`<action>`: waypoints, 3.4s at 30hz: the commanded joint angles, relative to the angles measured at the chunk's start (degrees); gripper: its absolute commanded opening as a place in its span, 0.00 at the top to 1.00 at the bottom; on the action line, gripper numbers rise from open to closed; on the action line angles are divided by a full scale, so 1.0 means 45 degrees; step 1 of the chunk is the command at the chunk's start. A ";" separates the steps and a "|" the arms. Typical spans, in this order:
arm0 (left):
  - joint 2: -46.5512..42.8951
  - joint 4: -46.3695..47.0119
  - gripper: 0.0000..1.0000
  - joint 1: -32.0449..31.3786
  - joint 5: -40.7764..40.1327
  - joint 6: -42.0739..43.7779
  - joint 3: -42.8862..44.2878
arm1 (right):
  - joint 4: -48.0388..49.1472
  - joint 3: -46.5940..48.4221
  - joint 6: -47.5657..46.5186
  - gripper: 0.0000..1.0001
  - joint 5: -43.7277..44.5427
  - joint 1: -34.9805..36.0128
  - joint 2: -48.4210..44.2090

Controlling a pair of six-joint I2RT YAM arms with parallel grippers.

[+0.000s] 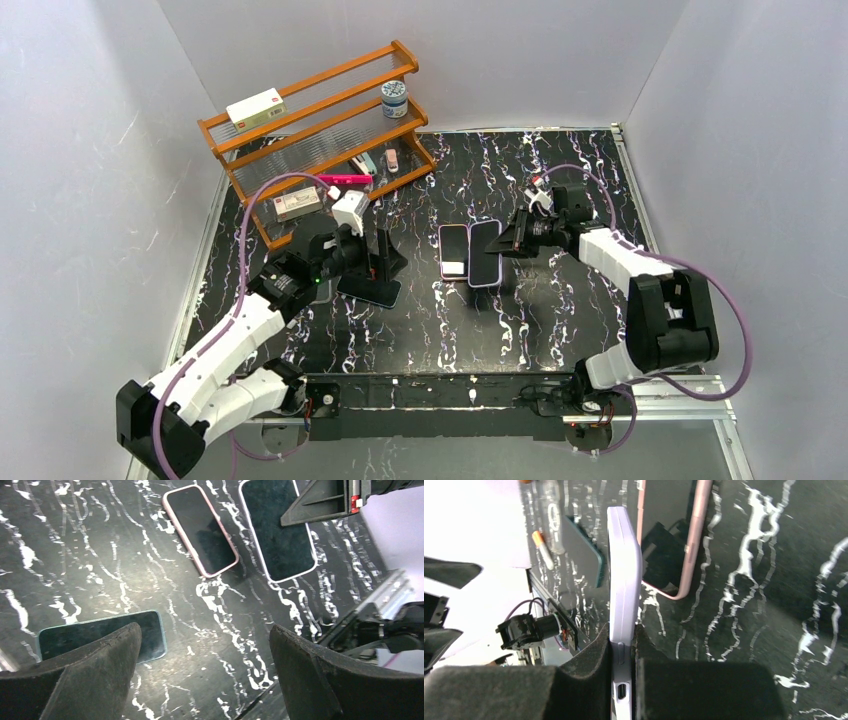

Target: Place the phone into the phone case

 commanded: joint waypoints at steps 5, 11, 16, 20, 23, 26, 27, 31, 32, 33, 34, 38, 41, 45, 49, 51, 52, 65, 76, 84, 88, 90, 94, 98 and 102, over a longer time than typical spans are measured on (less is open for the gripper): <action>0.1193 0.3562 0.15 0.0027 0.3963 -0.4101 -0.0342 | 0.6401 -0.1506 0.3451 0.99 -0.2189 0.0832 -0.3346; 0.2295 0.6905 0.18 0.0027 0.5429 -0.6190 -0.0985 | 1.0597 -0.3061 0.6726 0.99 -0.1269 0.2303 -0.4396; 0.3028 0.8624 0.18 0.0008 0.6017 -0.7084 -0.1497 | 1.2371 -0.3584 0.7923 0.99 -0.0498 0.3093 -0.4730; 0.3550 1.0062 0.26 -0.0048 0.6480 -0.8097 -0.1848 | 1.2621 -0.3509 0.8022 0.99 -0.0130 0.3628 -0.4628; 0.3672 1.1245 0.37 -0.0085 0.6681 -0.8937 -0.2177 | 1.2823 -0.3511 0.8121 0.98 -0.0009 0.3822 -0.4511; 0.3655 1.1779 0.42 -0.0109 0.6700 -0.9239 -0.2345 | 1.2828 -0.3449 0.8106 0.93 -0.0076 0.3848 -0.4394; 0.3654 1.1926 0.46 -0.0109 0.6736 -0.9295 -0.2392 | 1.2818 -0.3415 0.8081 0.89 -0.0130 0.3853 -0.4367; 0.3683 1.2313 0.82 -0.0100 0.7007 -0.9303 -0.2562 | 1.2306 -0.3232 0.7520 0.76 -0.0260 0.3849 -0.4401; 0.3675 1.2332 0.87 -0.0108 0.7097 -0.9277 -0.2568 | 1.2099 -0.3149 0.7351 0.72 -0.0251 0.3849 -0.4458; 0.3664 1.2352 0.91 -0.0109 0.7172 -0.9259 -0.2586 | 1.1817 -0.3073 0.7142 0.67 -0.0174 0.3846 -0.4534; 0.3646 1.2371 0.94 -0.0109 0.7279 -0.9225 -0.2580 | 1.1503 -0.2958 0.6922 0.63 -0.0079 0.3831 -0.4604; 0.3512 1.2385 1.00 -0.0109 0.7692 -0.8978 -0.2565 | 1.0348 -0.2567 0.6029 0.47 0.0348 0.3807 -0.5007; 0.3389 1.2391 1.00 -0.0109 0.7892 -0.8852 -0.2625 | 0.9669 -0.2273 0.5511 0.44 0.0479 0.3646 -0.5153; 0.3289 1.2379 1.00 -0.0109 0.8091 -0.8784 -0.2737 | 0.9566 -0.1933 0.5545 0.47 0.0101 0.3169 -0.5088; 0.3244 1.2391 1.00 -0.0109 0.8205 -0.8745 -0.2802 | 0.9489 -0.1667 0.5541 0.49 -0.0010 0.2868 -0.5017; 0.3244 1.2396 1.00 -0.0109 0.8236 -0.8725 -0.2802 | 0.9488 -0.1588 0.5499 0.52 -0.0017 0.2823 -0.4954; 0.3244 1.2389 1.00 -0.0109 0.8227 -0.8733 -0.2808 | 0.9498 -0.1547 0.5479 0.55 -0.0032 0.2807 -0.4906; 0.3303 0.6619 1.00 -0.0109 0.6205 -0.5541 -0.1601 | 0.7396 -0.1163 0.3889 0.99 0.0635 0.2811 -0.4950; 0.3434 0.6685 1.00 -0.0109 0.5763 -0.5828 -0.1419 | 0.5819 -0.1708 0.3444 0.36 0.1924 0.2812 -0.5388; 0.4659 0.5891 1.00 0.0021 0.4840 -0.5392 -0.0683 | 0.4486 -0.1712 0.3091 0.01 0.2150 0.2805 -0.6314; 0.5616 0.4738 1.00 0.0283 0.3733 -0.4620 0.0377 | 0.4118 -0.1878 0.2975 0.01 0.2379 0.2799 -0.6941; 0.6220 0.3623 1.00 0.0415 0.2761 -0.3942 0.1167 | 0.3954 -0.1960 0.2898 0.01 0.2450 0.2801 -0.7190; 0.7196 0.2847 1.00 0.0771 0.2061 -0.3240 0.2302 | 0.3661 -0.2105 0.2781 0.01 0.2439 0.2811 -0.7543; 0.8061 0.2938 1.00 0.1159 0.2244 -0.3444 0.2703 | 0.3433 -0.2243 0.2668 0.01 0.2531 0.2803 -0.7873; 0.8653 0.2977 1.00 0.1390 0.2270 -0.3554 0.2696 | 0.3049 -0.2146 0.2489 0.01 0.2609 0.2810 -0.8143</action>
